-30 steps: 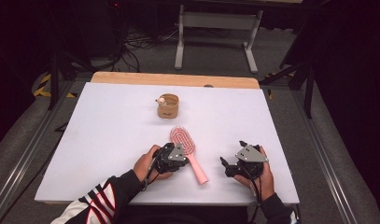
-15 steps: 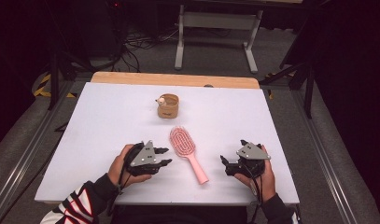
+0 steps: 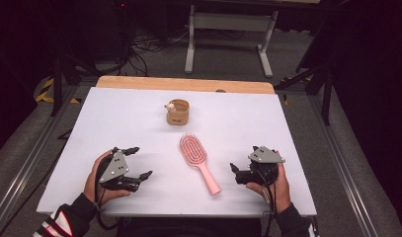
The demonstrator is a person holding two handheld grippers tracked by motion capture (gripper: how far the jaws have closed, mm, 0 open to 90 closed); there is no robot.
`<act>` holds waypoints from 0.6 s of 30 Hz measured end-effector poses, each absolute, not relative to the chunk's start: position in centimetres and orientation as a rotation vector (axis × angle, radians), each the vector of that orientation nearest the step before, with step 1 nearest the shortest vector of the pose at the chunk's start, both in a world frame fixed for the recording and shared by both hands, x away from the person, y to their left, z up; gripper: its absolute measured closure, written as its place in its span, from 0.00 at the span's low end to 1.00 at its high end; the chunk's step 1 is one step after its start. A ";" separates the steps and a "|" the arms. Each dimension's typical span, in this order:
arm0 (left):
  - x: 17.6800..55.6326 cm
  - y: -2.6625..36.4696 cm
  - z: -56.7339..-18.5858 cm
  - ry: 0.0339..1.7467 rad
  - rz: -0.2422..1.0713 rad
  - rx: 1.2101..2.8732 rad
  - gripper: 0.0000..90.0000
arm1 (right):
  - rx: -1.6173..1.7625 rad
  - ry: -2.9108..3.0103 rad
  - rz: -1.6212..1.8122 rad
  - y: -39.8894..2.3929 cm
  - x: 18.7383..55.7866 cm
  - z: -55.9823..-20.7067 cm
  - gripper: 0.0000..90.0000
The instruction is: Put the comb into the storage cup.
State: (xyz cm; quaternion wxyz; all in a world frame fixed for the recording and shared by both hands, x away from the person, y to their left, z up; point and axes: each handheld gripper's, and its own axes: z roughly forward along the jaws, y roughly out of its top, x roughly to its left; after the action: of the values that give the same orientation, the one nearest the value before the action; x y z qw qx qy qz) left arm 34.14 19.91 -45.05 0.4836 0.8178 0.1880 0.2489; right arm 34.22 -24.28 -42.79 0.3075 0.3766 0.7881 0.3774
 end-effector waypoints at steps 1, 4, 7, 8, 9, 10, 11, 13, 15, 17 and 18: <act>34.1 19.9 -45.1 0.458 0.606 1.992 0.17 | 0.996 2.084 0.998 -24.3 34.2 -42.8 0.05; 33.9 21.4 -45.4 0.510 0.640 1.971 0.16 | 0.965 2.092 1.016 -23.8 33.8 -42.4 0.05; 34.0 22.1 -45.7 0.548 0.651 1.965 0.13 | 0.957 2.099 1.027 -23.5 33.6 -42.2 0.05; 33.9 22.3 -45.7 0.559 0.656 1.962 0.14 | 0.955 2.100 1.024 -23.4 33.5 -42.2 0.05; 33.9 22.3 -45.7 0.559 0.656 1.962 0.13 | 0.955 2.100 1.024 -23.4 33.5 -42.2 0.05; 33.9 22.5 -45.7 0.561 0.652 1.957 0.13 | 0.956 2.104 1.020 -23.3 33.5 -42.1 0.05; 33.8 22.6 -45.7 0.568 0.651 1.954 0.11 | 0.956 2.111 1.019 -23.1 33.4 -42.0 0.05; 33.5 22.9 -45.7 0.567 0.642 1.951 0.11 | 0.963 2.112 1.025 -23.0 33.4 -41.9 0.05; 33.2 23.2 -45.8 0.565 0.645 1.947 0.08 | 0.975 2.133 1.037 -22.7 33.3 -41.6 0.06; 32.9 23.4 -45.8 0.566 0.642 1.934 0.08 | 0.991 2.138 1.029 -22.3 33.2 -41.4 0.07; 32.7 23.6 -45.9 0.574 0.651 1.930 0.08 | 0.993 2.141 1.026 -22.2 33.2 -41.3 0.07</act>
State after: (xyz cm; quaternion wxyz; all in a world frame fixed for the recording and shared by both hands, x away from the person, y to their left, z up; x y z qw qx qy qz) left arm 32.75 23.56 -45.87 0.4907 0.7947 0.2363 0.2680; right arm 33.16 -22.20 -41.27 0.2804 0.3706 0.7986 0.3826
